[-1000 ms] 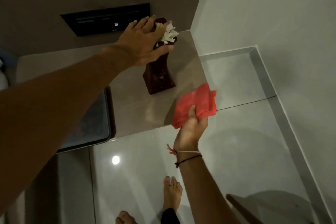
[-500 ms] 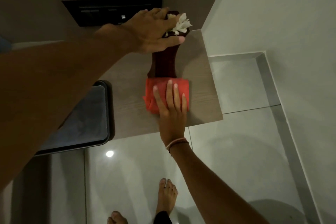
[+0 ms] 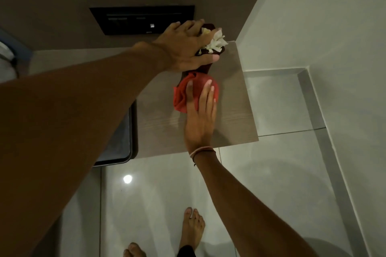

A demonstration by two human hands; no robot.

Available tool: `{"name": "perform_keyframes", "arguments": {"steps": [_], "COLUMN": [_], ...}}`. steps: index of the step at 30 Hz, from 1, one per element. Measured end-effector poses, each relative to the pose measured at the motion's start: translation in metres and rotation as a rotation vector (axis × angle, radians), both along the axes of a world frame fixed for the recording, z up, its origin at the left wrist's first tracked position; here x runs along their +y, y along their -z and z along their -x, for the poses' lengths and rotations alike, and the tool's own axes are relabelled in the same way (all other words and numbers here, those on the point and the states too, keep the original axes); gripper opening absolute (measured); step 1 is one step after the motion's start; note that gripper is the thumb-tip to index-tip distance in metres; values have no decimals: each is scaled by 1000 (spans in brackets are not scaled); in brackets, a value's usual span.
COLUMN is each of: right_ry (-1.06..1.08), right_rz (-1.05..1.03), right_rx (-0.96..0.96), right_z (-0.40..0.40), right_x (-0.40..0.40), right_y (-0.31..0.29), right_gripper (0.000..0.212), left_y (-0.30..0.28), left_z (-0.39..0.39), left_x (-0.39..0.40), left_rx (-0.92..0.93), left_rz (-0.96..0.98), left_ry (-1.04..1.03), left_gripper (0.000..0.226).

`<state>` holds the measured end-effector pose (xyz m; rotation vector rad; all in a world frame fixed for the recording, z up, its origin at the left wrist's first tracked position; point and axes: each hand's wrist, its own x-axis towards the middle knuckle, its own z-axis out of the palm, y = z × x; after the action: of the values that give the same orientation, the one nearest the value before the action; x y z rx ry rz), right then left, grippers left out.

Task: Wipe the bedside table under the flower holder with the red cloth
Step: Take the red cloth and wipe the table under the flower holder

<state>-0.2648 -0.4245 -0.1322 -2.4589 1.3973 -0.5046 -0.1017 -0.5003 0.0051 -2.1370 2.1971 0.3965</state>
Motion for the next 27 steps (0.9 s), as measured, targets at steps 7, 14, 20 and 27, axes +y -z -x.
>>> {"name": "perform_keyframes", "arguments": {"steps": [7, 14, 20, 27], "right_ry": [-152, -102, 207, 281], "right_rz": [-12, -329, -540, -615], "right_rx": [286, -137, -497, -540], "right_z": [52, 94, 125, 132], "right_x": [34, 67, 91, 106], "right_y": [30, -6, -34, -35], "right_gripper": [58, 59, 36, 38], "left_y": [-2, -2, 7, 17], "left_z": [1, 12, 32, 46], "left_x": [2, 13, 42, 61], "left_rx": [-9, -24, -86, -129], "left_rz": [1, 28, 119, 158], "left_ry": [19, 21, 42, 48], "left_gripper": [81, 78, 79, 82]}}
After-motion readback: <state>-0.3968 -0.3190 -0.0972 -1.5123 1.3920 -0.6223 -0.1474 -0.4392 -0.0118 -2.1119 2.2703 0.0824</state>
